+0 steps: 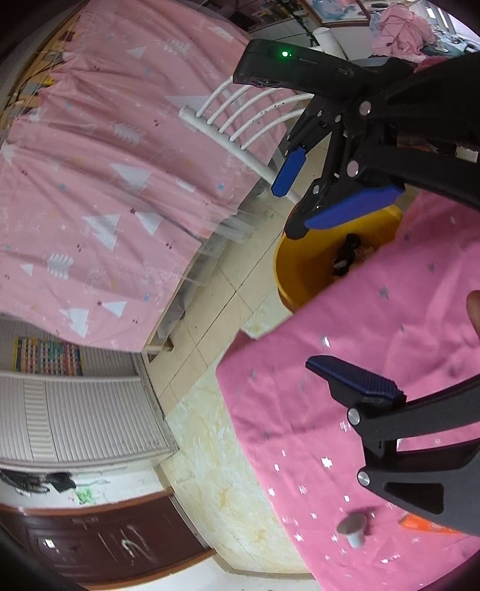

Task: Collect trash
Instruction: 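Carry the egg half and paper ball over the yellow bin and open both tools, then move both open tools back over the orange box and grey cap, then grasp the orange box with the left tool while the right tool grasps the grey cap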

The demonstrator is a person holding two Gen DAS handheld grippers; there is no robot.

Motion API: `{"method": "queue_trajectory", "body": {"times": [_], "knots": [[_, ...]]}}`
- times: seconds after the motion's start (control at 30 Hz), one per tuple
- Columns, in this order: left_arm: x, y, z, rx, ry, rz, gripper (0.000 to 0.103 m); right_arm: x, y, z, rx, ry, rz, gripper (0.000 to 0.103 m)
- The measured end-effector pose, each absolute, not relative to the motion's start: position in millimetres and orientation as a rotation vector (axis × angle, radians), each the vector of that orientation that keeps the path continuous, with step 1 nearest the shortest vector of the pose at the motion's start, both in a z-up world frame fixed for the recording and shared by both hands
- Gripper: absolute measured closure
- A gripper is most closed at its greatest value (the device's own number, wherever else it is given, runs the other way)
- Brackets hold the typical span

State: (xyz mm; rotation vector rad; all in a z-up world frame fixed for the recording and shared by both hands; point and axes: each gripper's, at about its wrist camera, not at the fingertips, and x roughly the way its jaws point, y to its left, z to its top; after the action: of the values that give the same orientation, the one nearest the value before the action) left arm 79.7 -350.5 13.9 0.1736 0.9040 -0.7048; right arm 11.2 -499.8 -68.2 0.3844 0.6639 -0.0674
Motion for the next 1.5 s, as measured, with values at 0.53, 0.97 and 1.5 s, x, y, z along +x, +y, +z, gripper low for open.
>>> {"method": "queue_trajectory", "body": {"times": [0.53, 0.97, 1.5], "knots": [[95, -248, 23, 0.124, 0.883, -0.571, 0.037, 46, -421, -54, 0.286, 0.703, 0.052, 0.029], [104, -172, 11, 0.115, 0.897, -0.474, 0.037, 68, -367, -48, 0.217, 0.734, 0.127, 0.029], [120, -130, -35, 0.128, 0.976, -0.480, 0.037, 95, -312, -47, 0.138, 0.780, 0.169, 0.025]]}}
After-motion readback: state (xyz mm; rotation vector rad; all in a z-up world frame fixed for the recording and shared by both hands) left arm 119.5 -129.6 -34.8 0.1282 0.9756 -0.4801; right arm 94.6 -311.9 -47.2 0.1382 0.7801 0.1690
